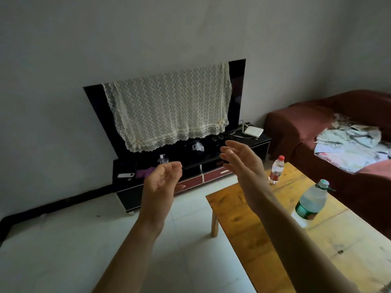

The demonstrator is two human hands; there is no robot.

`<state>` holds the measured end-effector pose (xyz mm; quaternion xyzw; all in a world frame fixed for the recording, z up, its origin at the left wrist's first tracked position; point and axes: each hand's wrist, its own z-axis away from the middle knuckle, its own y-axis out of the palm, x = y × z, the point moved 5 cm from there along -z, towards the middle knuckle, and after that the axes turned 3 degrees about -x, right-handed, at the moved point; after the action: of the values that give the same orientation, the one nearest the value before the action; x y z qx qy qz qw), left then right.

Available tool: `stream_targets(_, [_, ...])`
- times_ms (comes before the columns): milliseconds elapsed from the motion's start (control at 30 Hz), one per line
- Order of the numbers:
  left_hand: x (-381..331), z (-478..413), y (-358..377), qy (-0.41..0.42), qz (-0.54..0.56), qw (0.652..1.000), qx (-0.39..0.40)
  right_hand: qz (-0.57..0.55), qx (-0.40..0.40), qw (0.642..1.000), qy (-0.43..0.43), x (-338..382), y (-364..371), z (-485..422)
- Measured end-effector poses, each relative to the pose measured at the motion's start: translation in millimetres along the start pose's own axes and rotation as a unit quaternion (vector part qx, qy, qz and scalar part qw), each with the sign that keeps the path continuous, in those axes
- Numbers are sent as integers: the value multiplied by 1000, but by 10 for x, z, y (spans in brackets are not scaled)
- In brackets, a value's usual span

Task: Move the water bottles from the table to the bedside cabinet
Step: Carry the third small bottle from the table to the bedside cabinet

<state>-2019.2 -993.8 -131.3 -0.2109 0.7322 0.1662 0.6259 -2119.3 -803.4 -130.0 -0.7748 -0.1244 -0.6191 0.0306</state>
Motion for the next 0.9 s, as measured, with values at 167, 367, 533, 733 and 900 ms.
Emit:
stream_targets(167, [75,-841,124,-2,0,1000,-1,10,4,1000,3,-180,76,-733])
stream_targets(367, [371,-1713,356,-19,14,999,36,32,-35,999,20,-554,63,-1402])
stream_targets(533, [630,-2507,732,-33,35,993,110,56,-109,992,26,-775,8,-1925])
stream_targets(733, [718,-3328,1296,-28,69,968,238,87,-238,967,-2,-737,-131,-2344])
stream_targets(900, [821,-3703,1802,-37,96,943,316,118,-317,941,6,-778,-337,-2479])
